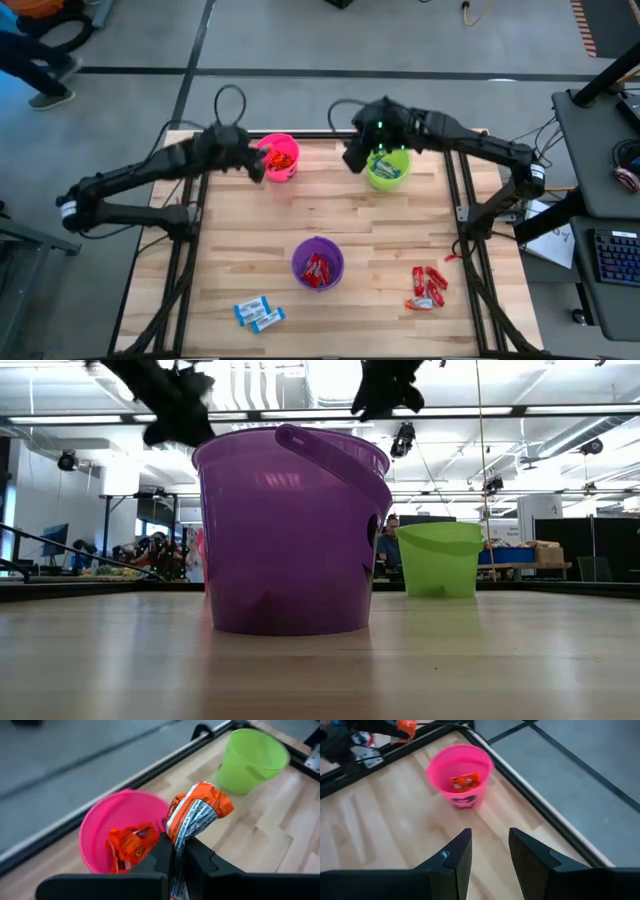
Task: Sort candy
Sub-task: Put the orange chocolate into the pink bucket
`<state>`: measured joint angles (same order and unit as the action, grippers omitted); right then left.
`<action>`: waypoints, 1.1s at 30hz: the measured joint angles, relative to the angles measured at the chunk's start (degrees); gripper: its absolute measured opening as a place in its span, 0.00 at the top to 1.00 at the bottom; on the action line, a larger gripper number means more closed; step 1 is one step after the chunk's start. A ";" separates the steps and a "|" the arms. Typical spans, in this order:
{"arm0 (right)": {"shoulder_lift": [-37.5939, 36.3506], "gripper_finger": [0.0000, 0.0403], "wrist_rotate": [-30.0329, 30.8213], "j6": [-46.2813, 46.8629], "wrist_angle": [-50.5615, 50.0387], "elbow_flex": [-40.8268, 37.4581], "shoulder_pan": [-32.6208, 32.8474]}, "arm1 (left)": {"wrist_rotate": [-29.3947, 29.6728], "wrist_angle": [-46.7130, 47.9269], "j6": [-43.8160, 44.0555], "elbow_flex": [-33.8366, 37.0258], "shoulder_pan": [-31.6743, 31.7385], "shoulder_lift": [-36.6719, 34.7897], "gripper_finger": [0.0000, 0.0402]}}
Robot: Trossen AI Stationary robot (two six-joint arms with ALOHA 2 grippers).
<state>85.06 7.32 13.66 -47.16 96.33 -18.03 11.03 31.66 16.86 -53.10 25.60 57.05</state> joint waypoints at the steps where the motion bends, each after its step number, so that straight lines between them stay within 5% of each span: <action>1: 0.00 0.69 -0.87 -0.69 -0.02 0.00 -1.24 | -3.48 -0.22 -0.11 0.00 3.08 1.19 0.99; 4: 0.02 0.69 -1.80 -2.73 -0.06 0.00 -4.49 | -12.15 -0.26 -0.33 0.02 10.18 5.01 0.99; 7: 0.02 0.69 -1.99 -4.69 -0.06 0.00 -6.89 | -14.71 -0.87 -0.33 -0.09 13.05 8.77 0.99; 22: 0.11 0.69 -4.80 -8.39 -0.30 0.00 -12.08 | -10.93 -0.52 -1.71 -5.33 14.65 23.40 0.97; 33: 0.11 0.69 -4.82 -8.08 -1.08 0.00 -12.01 | -10.19 -0.38 0.65 -5.35 14.74 24.87 0.75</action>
<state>85.17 2.50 5.58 -48.24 96.33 -30.04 0.84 31.27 17.51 -58.45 40.34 81.93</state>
